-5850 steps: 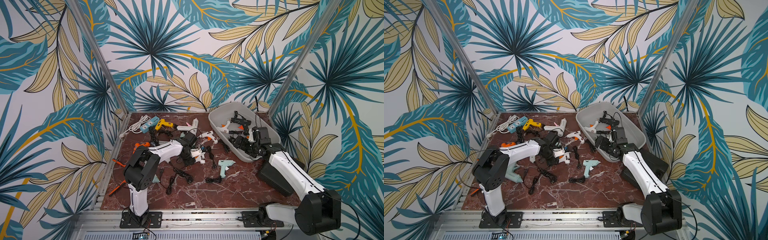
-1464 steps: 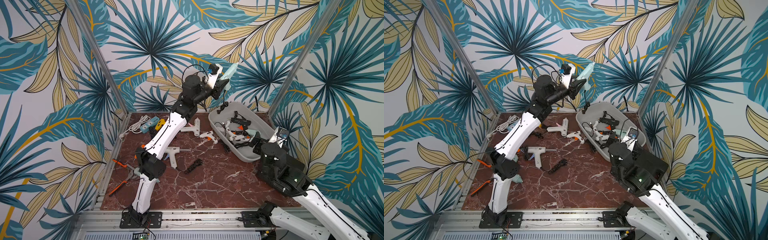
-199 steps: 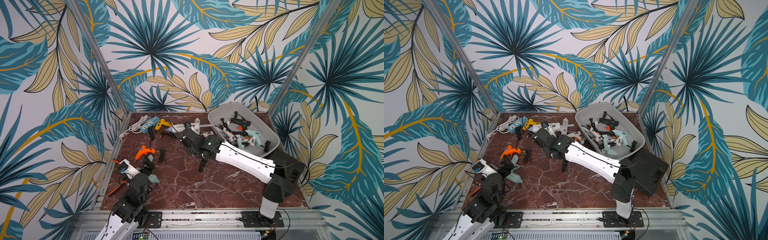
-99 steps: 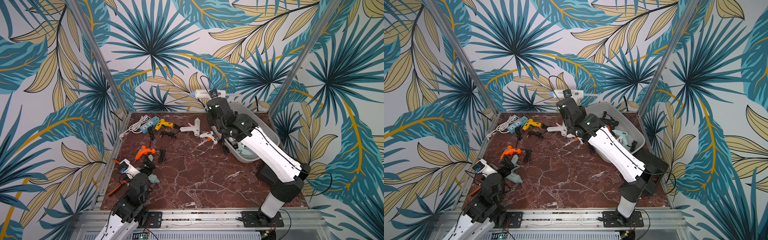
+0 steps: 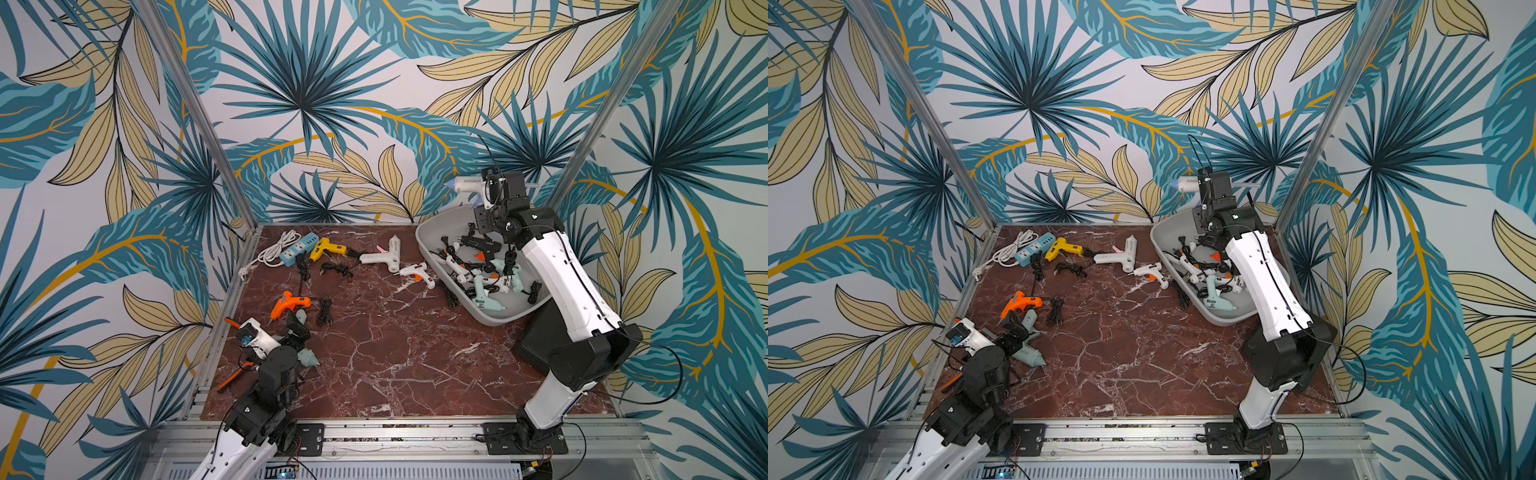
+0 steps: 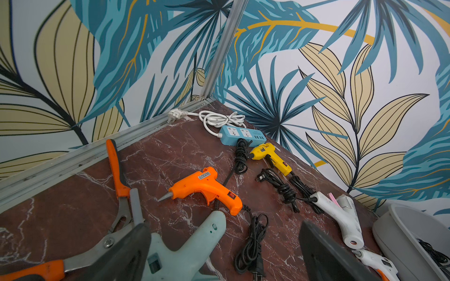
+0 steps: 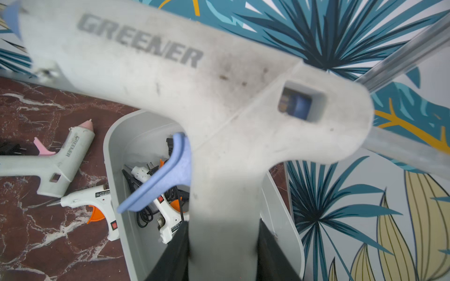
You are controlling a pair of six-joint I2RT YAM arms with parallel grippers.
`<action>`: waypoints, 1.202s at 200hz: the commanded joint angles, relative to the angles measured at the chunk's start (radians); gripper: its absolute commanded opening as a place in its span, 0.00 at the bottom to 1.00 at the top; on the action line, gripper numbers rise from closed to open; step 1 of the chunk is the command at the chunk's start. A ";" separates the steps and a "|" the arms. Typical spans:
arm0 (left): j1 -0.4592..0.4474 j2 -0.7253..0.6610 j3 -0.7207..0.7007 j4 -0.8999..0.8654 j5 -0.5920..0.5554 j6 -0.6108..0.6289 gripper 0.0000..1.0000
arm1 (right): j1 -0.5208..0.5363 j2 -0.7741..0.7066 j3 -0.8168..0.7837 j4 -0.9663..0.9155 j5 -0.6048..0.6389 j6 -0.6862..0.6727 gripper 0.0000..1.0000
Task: Put the hot melt glue gun into the storage box
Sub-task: Place the hot melt adhesive gun in the storage box.
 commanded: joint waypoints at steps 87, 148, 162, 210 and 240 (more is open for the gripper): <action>0.007 -0.003 0.083 -0.108 -0.033 0.013 1.00 | -0.166 0.414 0.275 -0.099 -0.398 -0.339 0.00; 0.007 0.000 0.058 -0.055 -0.034 0.015 1.00 | -0.173 0.560 0.319 -0.134 -0.374 -0.367 0.00; 0.006 0.000 0.058 -0.058 -0.030 0.014 1.00 | -0.173 0.596 0.336 -0.141 -0.371 -0.364 0.00; 0.006 0.000 0.067 -0.080 -0.028 0.018 1.00 | -0.172 0.687 0.402 -0.152 -0.378 -0.351 0.00; 0.007 0.000 0.063 -0.073 -0.028 0.017 1.00 | -0.170 0.722 0.417 -0.151 -0.400 -0.346 0.00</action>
